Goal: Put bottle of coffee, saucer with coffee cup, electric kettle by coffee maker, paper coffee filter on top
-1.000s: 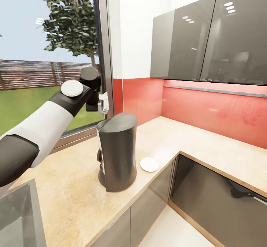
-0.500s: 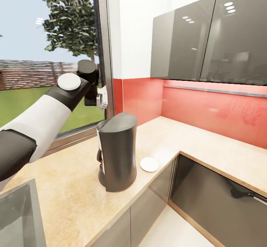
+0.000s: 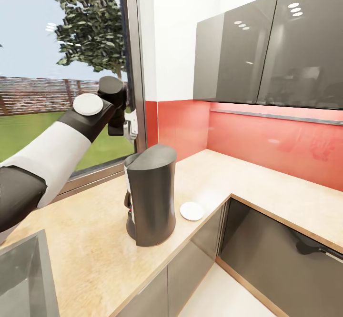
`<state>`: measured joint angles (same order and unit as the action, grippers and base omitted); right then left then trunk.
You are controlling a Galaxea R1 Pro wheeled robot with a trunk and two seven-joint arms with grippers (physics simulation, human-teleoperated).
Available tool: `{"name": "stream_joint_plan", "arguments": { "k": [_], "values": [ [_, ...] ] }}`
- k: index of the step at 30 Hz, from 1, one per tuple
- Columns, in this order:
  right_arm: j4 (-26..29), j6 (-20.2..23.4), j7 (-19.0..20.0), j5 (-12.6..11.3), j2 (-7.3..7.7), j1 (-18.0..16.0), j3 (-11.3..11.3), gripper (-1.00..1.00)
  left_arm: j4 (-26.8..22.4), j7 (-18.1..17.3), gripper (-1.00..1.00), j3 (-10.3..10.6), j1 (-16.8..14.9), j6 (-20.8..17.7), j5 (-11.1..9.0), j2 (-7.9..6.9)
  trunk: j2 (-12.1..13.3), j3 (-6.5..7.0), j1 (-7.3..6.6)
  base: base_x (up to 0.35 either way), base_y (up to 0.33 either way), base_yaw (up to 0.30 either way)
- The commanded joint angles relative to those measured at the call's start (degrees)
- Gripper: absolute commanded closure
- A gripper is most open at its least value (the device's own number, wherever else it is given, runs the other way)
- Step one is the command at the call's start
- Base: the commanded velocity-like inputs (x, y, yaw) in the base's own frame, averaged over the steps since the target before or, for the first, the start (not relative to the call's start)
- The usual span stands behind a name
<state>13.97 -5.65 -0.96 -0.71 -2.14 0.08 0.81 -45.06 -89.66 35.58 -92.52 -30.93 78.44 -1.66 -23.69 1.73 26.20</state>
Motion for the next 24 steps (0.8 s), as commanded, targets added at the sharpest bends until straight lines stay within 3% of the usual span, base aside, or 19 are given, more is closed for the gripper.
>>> {"name": "stream_joint_plan", "arguments": {
  "k": [1, 4, 11, 24],
  "values": [
    [0.0, -0.15, -0.1, -0.08, -0.02, 0.01, 0.07, -1.0, -0.04, -0.34, 1.0, 0.19, 0.07, 0.14, 0.17, -0.04, -0.03, -0.02, 0.02, 0.0, 0.0, 0.0],
    [0.0, -0.15, -0.1, -0.08, -0.02, 0.01, 0.07, -1.0, 1.49, -0.34, 1.0, -0.26, 0.22, 0.99, 0.15, 0.08, -0.03, -0.02, 0.02, 0.0, 0.0, 0.0],
    [0.0, -0.15, -0.1, -0.1, -0.03, 0.01, 0.11, -1.0, 6.51, -0.34, 1.0, -5.45, -0.16, 3.61, 0.21, 0.86, -0.03, -0.02, 0.02, 0.0, 0.0, 0.0],
    [0.0, -0.15, -0.1, -0.13, -0.04, 0.01, 0.08, -1.0, 7.08, -0.34, 1.0, -6.45, -0.2, 4.22, 0.15, 1.02, -0.03, -0.02, 0.02, 0.0, 0.0, 0.0]
  ]
}}
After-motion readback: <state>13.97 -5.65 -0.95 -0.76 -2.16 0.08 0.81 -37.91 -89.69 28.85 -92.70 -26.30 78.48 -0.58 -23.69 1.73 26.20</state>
